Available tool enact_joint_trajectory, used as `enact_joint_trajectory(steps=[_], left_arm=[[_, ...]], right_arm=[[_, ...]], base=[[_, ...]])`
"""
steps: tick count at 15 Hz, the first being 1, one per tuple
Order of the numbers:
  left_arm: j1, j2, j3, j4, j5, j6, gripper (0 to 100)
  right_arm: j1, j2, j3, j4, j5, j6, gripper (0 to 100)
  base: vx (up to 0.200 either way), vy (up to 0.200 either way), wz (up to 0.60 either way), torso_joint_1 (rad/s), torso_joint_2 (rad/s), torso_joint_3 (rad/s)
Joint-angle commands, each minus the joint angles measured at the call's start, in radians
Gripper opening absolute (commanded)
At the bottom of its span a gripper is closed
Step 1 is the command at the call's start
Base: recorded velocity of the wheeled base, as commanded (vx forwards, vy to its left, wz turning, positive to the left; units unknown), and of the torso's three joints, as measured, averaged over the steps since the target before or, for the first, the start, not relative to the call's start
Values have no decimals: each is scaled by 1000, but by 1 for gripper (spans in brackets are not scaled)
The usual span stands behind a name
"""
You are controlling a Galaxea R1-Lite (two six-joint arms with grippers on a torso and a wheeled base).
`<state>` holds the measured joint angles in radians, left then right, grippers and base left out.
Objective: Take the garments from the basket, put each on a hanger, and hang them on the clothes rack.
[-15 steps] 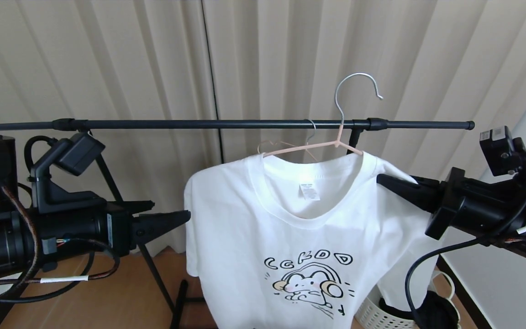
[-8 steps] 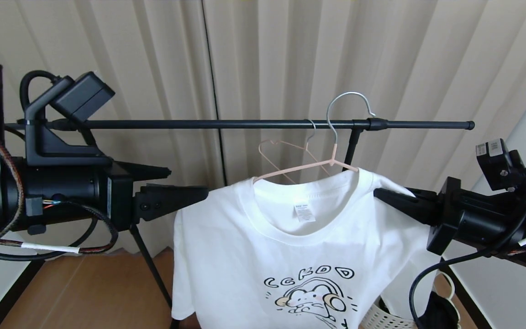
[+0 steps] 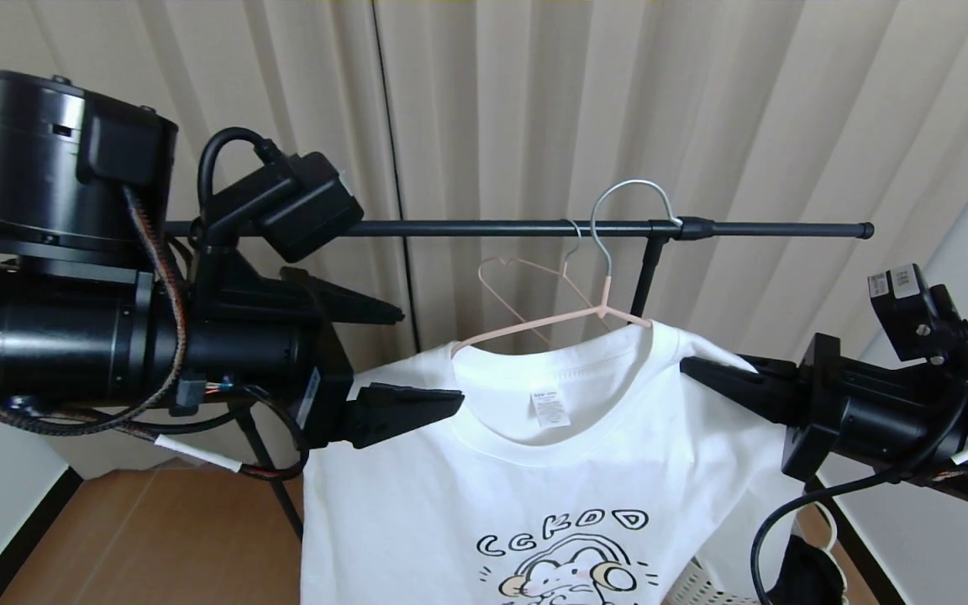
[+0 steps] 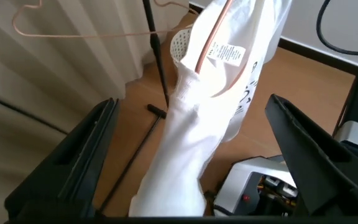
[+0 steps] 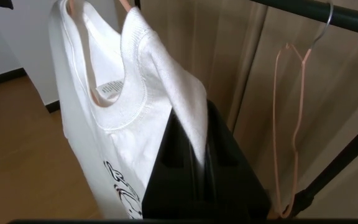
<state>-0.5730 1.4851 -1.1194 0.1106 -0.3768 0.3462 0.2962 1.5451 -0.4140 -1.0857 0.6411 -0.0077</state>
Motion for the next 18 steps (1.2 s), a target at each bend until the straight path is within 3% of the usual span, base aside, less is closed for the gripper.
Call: enact_joint_trajectory(steps=[1, 4, 17, 18], left_arm=[[-27, 76, -27, 0, -37, 7, 100], [-27, 123, -43, 0, -65, 83, 100], [-34, 164, -33, 0, -83, 112, 100], [-34, 162, -33, 0, -83, 112, 0]], right_arm=[[3, 0, 3, 0, 0, -2, 0], [6, -5, 4, 0, 0, -2, 0], [27, -33, 17, -2, 2, -17, 0], [27, -34, 17, 0, 0, -17, 0]], base=[[0, 0, 0, 0, 0, 0], [0, 0, 0, 0, 0, 0], [0, 0, 0, 0, 0, 0], [0, 0, 0, 0, 0, 0]])
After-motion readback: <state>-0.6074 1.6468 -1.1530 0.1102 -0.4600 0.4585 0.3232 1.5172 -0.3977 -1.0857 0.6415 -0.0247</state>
